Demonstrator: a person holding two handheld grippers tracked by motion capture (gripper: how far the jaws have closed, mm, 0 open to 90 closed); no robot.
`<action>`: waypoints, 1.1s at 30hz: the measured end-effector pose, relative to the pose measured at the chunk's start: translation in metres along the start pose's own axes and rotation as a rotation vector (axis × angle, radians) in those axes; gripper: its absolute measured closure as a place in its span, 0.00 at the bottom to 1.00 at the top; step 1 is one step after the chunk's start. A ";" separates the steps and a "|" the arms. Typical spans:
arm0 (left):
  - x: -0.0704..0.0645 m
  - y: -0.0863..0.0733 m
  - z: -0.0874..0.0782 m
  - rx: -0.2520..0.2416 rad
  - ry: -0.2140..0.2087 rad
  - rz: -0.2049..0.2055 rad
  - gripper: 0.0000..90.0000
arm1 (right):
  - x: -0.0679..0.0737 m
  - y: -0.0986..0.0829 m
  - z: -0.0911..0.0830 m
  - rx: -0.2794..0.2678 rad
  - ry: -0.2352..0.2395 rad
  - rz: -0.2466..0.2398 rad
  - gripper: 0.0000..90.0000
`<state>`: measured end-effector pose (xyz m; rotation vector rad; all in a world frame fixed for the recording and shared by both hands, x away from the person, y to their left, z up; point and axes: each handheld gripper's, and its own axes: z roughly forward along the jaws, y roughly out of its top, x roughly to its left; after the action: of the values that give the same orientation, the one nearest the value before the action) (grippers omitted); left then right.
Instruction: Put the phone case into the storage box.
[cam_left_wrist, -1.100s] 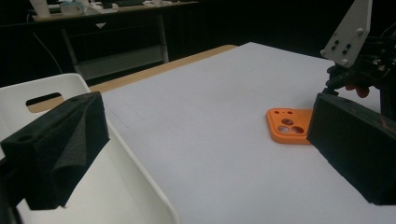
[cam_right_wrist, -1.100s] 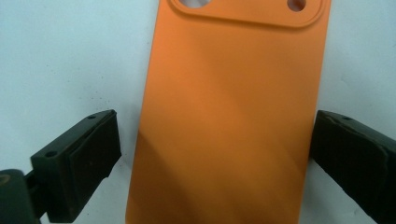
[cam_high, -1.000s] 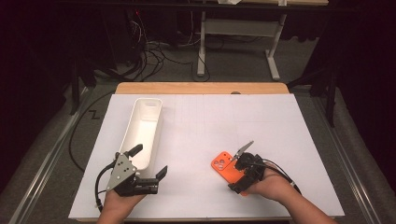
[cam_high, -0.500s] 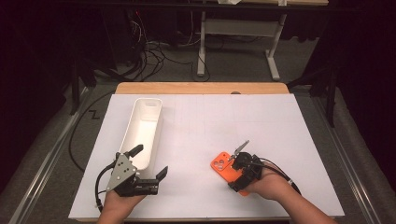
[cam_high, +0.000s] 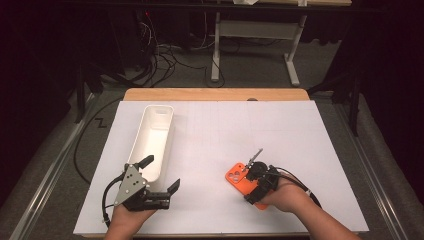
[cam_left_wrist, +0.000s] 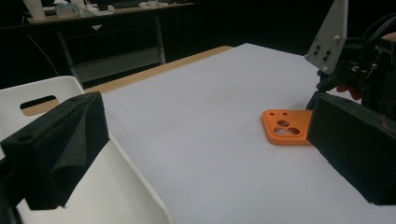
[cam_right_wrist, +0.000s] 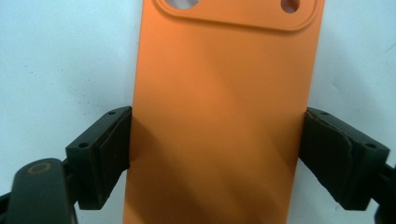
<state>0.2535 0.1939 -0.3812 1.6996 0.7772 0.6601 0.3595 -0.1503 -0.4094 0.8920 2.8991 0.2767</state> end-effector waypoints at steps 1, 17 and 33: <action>0.000 0.000 0.000 -0.001 0.000 0.001 0.00 | 0.000 0.000 0.000 -0.002 0.000 0.000 0.17; 0.001 0.000 0.000 -0.005 -0.001 0.003 0.00 | -0.004 -0.004 -0.003 -0.044 0.025 0.004 0.18; 0.001 0.000 -0.001 -0.013 -0.014 -0.012 0.00 | -0.012 -0.013 -0.020 -0.262 0.086 0.024 0.18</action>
<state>0.2540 0.1953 -0.3810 1.6849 0.7717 0.6431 0.3596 -0.1707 -0.3925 0.8899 2.8379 0.6943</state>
